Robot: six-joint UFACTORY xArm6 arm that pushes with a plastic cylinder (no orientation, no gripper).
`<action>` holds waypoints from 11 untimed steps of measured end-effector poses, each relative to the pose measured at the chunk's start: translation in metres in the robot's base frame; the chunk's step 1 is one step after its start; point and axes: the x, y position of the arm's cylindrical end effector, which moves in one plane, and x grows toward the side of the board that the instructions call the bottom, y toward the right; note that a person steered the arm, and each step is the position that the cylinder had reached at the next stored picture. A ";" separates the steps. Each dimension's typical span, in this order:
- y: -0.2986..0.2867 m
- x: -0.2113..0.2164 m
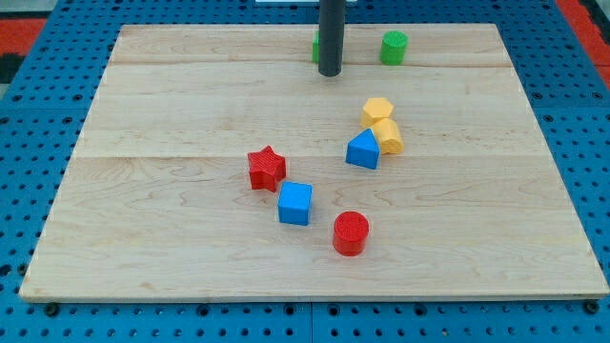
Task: Move the blue triangle left to the green star
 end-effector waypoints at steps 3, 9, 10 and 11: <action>0.004 0.013; -0.028 0.124; -0.015 0.170; 0.035 0.200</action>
